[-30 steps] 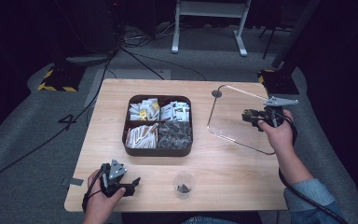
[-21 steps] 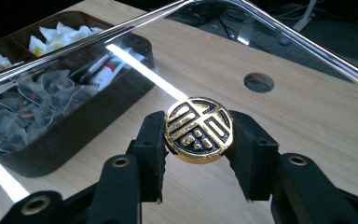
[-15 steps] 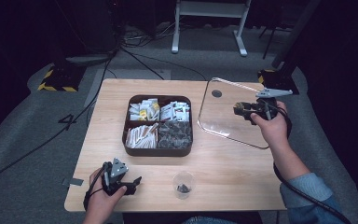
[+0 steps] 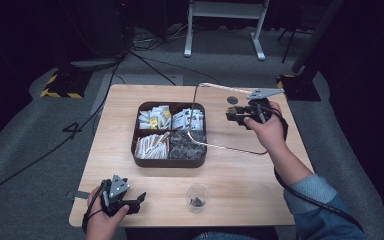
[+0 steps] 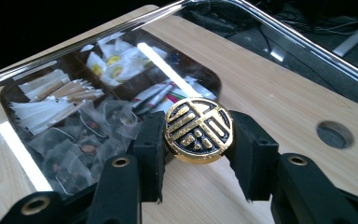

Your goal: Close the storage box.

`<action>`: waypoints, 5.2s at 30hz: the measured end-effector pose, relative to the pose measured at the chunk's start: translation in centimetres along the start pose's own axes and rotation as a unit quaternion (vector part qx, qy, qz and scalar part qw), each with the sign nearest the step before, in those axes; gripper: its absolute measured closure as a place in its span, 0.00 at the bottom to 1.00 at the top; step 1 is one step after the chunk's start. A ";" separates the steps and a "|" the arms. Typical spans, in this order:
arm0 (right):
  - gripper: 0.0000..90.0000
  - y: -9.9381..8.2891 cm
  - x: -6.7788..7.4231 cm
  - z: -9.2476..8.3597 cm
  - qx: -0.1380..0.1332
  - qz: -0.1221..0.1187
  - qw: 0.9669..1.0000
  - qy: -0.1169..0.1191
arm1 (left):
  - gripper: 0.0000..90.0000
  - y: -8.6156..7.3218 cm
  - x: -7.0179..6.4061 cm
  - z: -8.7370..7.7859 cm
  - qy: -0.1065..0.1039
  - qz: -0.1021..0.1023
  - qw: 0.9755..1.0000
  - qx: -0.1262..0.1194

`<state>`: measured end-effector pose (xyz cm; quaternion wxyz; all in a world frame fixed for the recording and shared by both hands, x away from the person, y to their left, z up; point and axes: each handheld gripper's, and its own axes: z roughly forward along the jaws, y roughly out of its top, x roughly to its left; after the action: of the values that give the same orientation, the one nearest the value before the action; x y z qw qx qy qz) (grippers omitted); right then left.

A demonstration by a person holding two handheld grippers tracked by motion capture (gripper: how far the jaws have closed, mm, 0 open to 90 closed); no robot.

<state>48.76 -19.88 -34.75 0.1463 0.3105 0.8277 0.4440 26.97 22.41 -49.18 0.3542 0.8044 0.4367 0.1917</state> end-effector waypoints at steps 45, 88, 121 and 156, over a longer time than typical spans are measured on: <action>0.65 4.5 6.6 11.6 0.022 -0.027 0.999 0.033 | 0.20 0.6 0.6 0.3 -0.003 -0.009 1.000 -0.001; 0.65 2.7 9.6 18.3 0.066 -0.061 0.995 0.046 | 0.20 0.8 0.6 0.3 -0.012 -0.005 1.000 -0.003; 0.65 1.7 9.6 19.0 0.073 -0.059 0.995 0.045 | 0.20 0.8 0.5 0.4 -0.015 -0.010 1.000 -0.003; 0.47 3.0 10.1 15.0 0.004 -0.070 0.996 0.062 | 0.20 1.3 0.7 0.8 -0.020 -0.009 1.000 -0.006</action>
<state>49.94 -2.49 -40.42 0.1239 0.2243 0.8568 0.4475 28.62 22.23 -48.79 0.3694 0.8020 0.4358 0.1744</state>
